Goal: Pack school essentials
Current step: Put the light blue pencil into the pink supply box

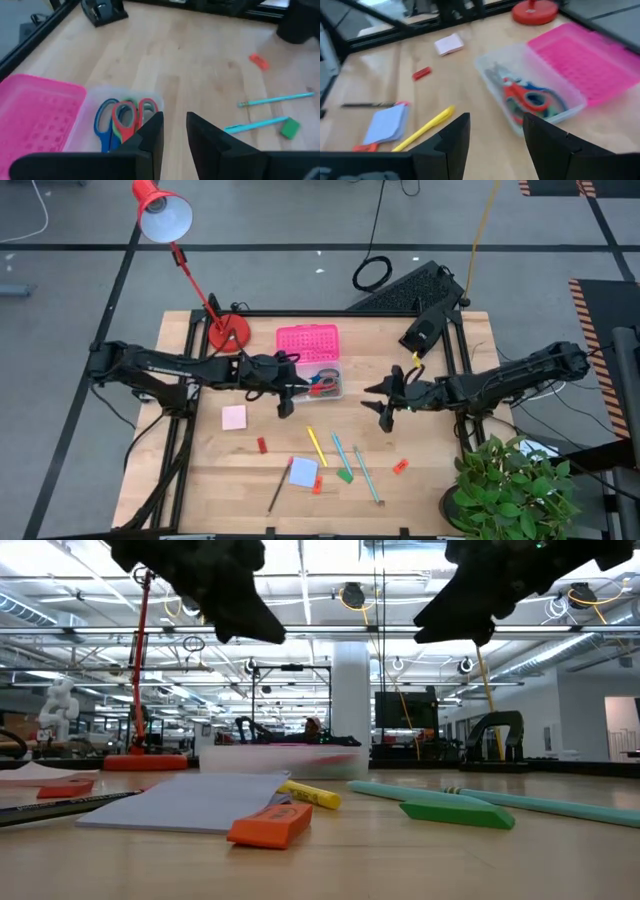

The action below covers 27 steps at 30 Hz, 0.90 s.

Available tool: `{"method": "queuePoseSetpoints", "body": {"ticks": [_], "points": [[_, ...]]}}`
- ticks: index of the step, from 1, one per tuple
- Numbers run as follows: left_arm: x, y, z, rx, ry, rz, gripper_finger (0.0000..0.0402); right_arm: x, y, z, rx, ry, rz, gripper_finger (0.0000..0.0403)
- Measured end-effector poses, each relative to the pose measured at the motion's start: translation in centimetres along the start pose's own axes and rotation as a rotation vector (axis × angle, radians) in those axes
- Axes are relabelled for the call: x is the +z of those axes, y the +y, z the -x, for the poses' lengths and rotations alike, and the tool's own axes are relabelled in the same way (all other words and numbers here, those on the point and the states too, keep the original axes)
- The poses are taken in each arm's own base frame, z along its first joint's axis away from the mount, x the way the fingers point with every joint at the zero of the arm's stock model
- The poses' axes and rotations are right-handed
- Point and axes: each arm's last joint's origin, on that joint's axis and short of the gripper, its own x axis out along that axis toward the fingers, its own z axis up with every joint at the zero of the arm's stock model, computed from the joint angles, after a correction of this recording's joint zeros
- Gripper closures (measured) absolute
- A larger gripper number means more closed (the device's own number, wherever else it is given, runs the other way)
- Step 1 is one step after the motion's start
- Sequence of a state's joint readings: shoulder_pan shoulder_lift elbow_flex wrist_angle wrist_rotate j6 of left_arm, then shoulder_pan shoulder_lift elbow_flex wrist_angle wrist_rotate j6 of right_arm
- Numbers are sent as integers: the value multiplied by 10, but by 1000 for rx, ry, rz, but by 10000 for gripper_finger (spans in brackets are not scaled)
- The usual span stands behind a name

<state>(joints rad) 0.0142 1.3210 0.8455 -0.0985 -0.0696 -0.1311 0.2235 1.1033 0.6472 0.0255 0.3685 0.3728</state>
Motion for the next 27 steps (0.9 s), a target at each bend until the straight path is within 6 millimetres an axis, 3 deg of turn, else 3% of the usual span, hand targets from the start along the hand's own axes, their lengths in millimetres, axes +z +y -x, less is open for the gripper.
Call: {"method": "queuePoseSetpoints", "body": {"ticks": [6, 16, 21, 27], "points": [[-5, -10, 17, -30, 57, 1, 316, -12, 22, -10, 50, 78, 64, 225], [-14, -52, 23, -122, 81, 24, 316, -1, 54, -49, 137, 158, 171, 225], [-19, -71, 29, -133, 70, 8, 316, -1, 62, -59, 176, 237, 180, 225], [-21, -78, 31, -119, 60, -3, 316, 0, 66, -62, 181, 419, 331, 218]]}}
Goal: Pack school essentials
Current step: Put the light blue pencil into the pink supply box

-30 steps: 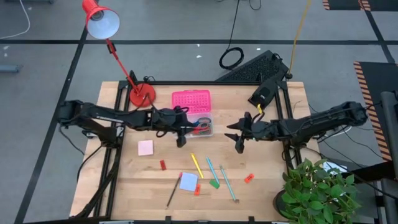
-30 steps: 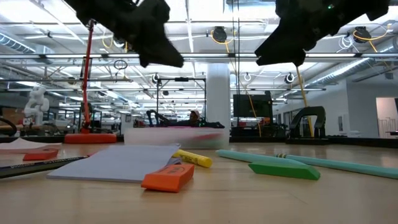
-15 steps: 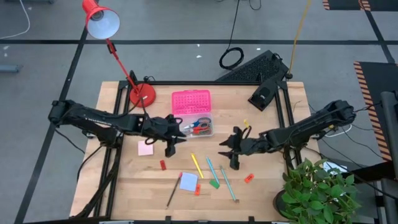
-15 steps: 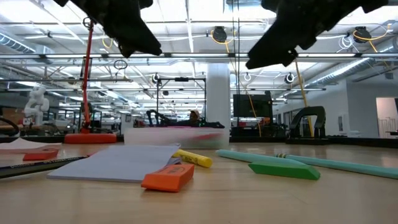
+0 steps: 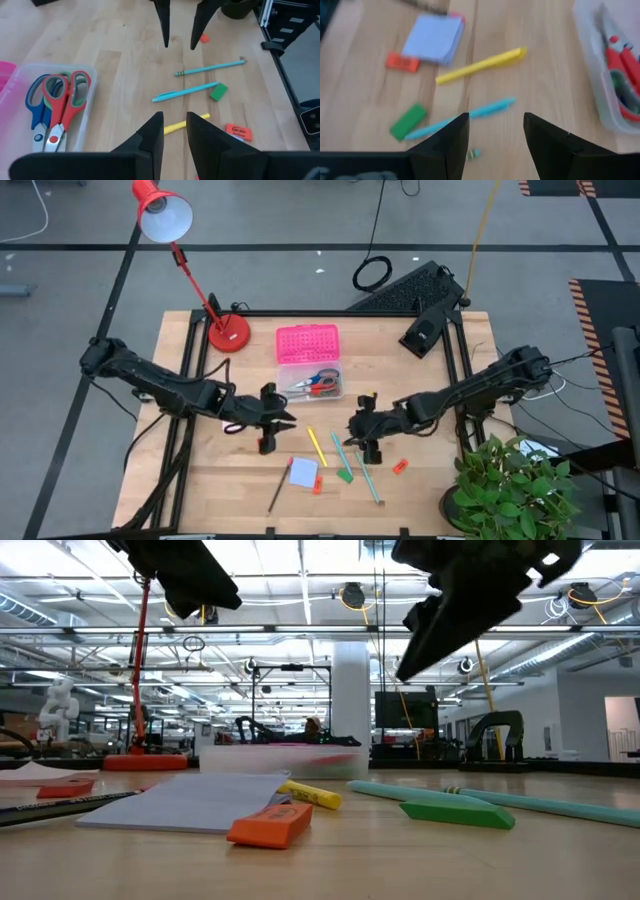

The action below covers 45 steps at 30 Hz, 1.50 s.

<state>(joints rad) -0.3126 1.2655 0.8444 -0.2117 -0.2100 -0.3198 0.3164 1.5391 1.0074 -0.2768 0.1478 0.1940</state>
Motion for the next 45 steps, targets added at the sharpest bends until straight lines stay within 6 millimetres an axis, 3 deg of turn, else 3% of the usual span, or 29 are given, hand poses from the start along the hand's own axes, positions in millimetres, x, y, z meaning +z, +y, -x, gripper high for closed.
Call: {"method": "queuePoseSetpoints", "body": {"ticks": [11, 17, 26, 33, 45], "points": [[-1, -4, 1, -10, 0, 22, 316, -3, 2, -4, 23, 35, 1, 200], [1, -5, 1, -19, -20, 23, 316, -3, 6, -9, 48, 29, -103, 205], [2, -6, 1, -25, -37, 14, 316, -21, 34, -30, 100, 131, -50, 206], [3, -6, 1, -28, -44, 23, 316, -22, 40, -29, 127, 114, 212, 206], [3, -6, 1, -25, -48, 40, 316, -19, 37, -35, 66, 69, 302, 207]]}}
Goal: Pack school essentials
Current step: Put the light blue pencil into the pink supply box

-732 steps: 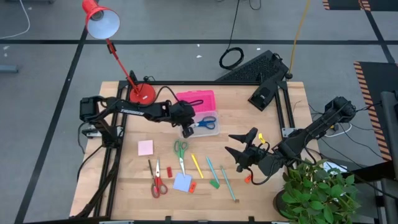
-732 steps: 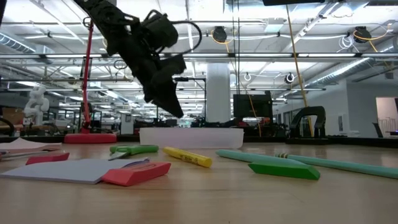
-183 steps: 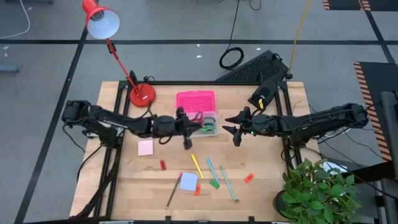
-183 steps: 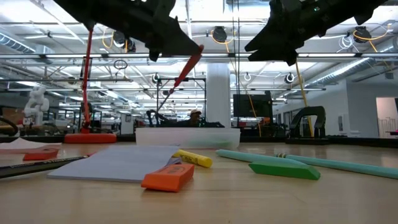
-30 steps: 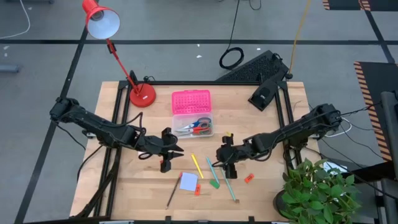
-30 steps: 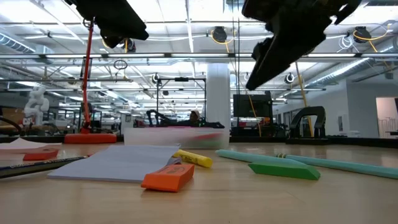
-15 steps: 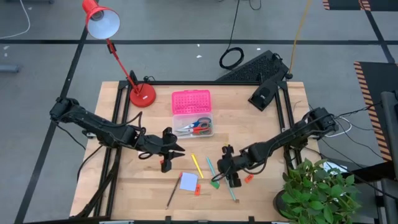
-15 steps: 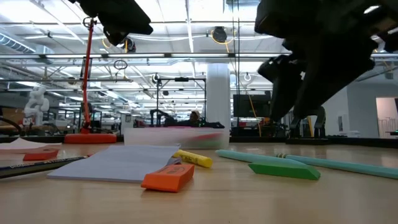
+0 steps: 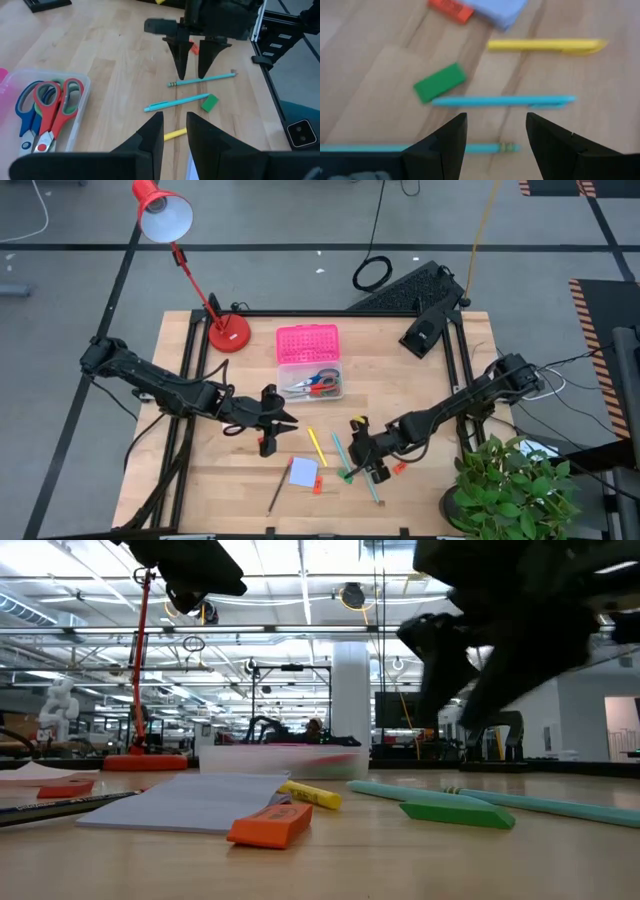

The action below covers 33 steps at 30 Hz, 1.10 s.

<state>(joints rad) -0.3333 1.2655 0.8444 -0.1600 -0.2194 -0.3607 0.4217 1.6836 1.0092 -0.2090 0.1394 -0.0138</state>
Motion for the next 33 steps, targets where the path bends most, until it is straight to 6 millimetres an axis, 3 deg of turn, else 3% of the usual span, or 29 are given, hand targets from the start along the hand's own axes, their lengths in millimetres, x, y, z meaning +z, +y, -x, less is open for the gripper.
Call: {"method": "queuePoseSetpoints", "body": {"ticks": [9, 22, 33], "points": [[-4, -9, 0, -13, 6, -32, 316, 3, -1, 0, -16, -35, -294, 207], [-1, -1, -1, 18, 0, -101, 316, -1, 0, 3, -69, -16, -865, 207], [4, 13, -4, 63, -12, -102, 316, -13, 8, 3, -119, 97, -1029, 207]]}}
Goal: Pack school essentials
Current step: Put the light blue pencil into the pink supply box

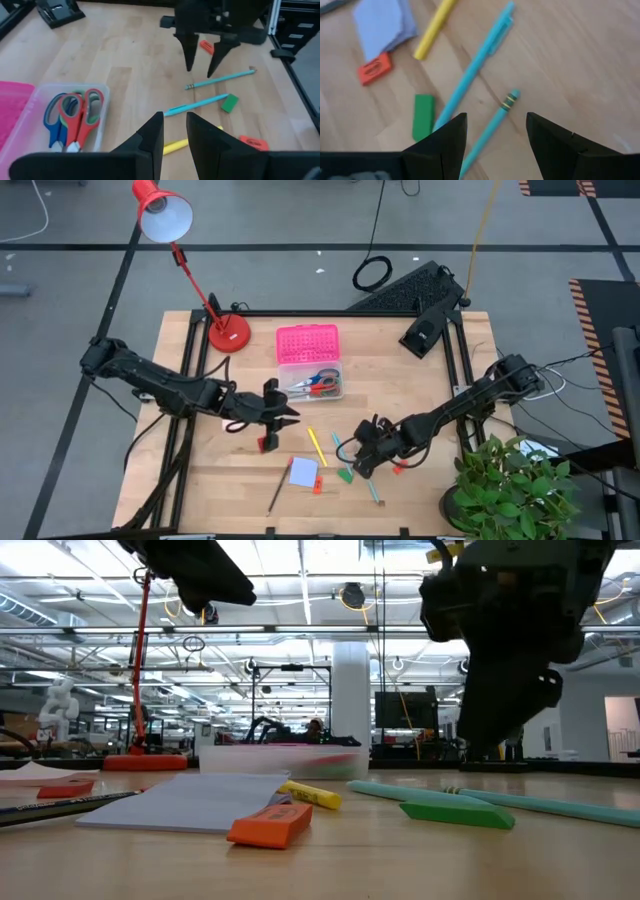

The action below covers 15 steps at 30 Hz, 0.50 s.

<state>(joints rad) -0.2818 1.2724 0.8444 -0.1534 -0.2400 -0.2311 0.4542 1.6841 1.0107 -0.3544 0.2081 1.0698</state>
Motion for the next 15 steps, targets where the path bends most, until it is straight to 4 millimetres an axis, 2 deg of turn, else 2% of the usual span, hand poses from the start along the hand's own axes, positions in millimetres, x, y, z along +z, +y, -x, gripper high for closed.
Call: {"method": "queuePoseSetpoints", "body": {"ticks": [7, 12, 15], "points": [[2, 9, -2, 29, -4, 31, 316, 2, 4, 0, 38, -23, -25, 207], [2, 10, -2, 28, -3, 33, 316, -2, 2, -12, -5, 7, -15, 207], [2, 9, -2, 27, -4, 33, 316, 2, 7, -19, 1, 24, 5, 207]]}}
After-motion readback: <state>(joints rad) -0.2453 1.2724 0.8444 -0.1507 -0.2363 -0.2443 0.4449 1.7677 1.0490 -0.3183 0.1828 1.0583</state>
